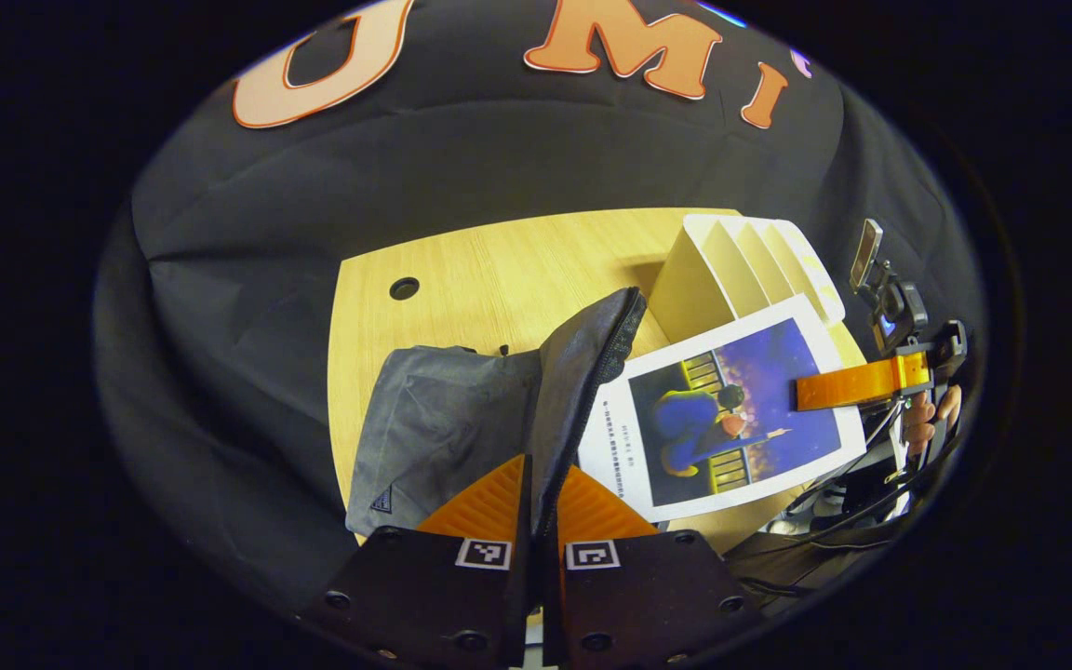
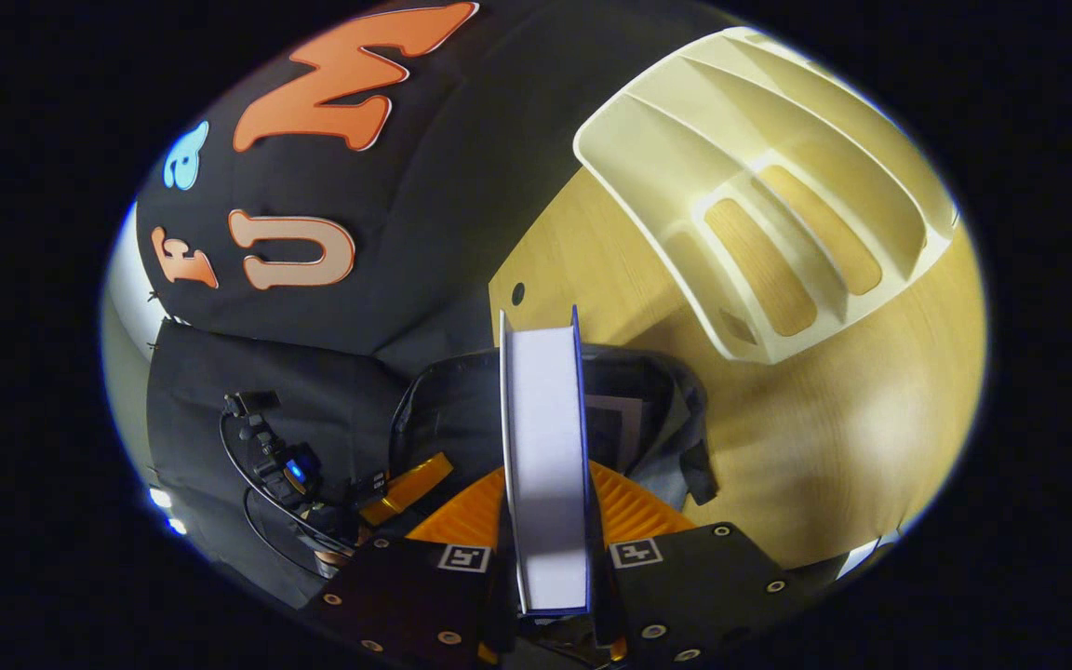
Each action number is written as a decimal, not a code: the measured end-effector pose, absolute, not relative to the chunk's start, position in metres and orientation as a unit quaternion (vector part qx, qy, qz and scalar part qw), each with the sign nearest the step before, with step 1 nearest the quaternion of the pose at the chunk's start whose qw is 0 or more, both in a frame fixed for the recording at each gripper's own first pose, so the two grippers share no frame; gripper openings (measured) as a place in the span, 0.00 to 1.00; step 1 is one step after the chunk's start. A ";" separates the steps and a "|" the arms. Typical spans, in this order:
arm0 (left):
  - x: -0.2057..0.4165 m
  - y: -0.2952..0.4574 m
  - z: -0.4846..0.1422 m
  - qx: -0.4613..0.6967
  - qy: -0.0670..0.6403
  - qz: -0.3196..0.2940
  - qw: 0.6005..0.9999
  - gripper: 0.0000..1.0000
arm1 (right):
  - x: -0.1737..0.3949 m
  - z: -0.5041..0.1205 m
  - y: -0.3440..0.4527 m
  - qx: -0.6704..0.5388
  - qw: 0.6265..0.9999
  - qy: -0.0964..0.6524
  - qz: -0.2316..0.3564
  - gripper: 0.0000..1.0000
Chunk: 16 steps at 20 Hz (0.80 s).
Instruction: Open the schoolbag, grab two books from the bookshelf and put them into the schoolbag.
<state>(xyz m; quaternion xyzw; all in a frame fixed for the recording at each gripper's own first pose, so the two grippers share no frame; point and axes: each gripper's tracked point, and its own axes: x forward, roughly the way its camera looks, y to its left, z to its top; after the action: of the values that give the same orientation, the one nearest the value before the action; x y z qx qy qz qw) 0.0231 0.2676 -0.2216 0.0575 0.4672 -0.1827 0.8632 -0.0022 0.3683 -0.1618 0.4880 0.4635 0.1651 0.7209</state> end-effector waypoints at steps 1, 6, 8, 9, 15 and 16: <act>0.023 0.267 -0.217 0.056 0.467 -0.180 0.864 0.07 | -0.001 -0.166 0.376 0.488 0.718 0.467 0.170 0.32; 0.026 0.267 -0.221 0.047 0.462 -0.171 0.869 0.07 | 0.017 -0.197 0.408 0.485 0.718 0.470 0.165 0.32; 0.026 0.263 -0.220 0.043 0.457 -0.175 0.871 0.07 | 0.029 -0.202 0.423 0.485 0.720 0.467 0.168 0.32; 0.026 0.260 -0.218 0.042 0.452 -0.177 0.873 0.07 | 0.033 -0.202 0.429 0.489 0.719 0.465 0.168 0.32; 0.028 0.239 -0.201 0.033 0.427 -0.192 0.883 0.07 | 0.050 -0.207 0.472 0.508 0.710 0.456 0.173 0.32; 0.027 0.234 -0.200 0.033 0.424 -0.195 0.884 0.07 | 0.053 -0.209 0.476 0.510 0.710 0.453 0.174 0.32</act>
<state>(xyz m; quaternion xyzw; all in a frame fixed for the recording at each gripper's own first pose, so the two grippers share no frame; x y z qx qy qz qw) 0.0270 0.2340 -0.2001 0.0332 0.4243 -0.1949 0.8837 0.0526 0.4765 -0.2090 0.5097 0.4533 0.1737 0.7104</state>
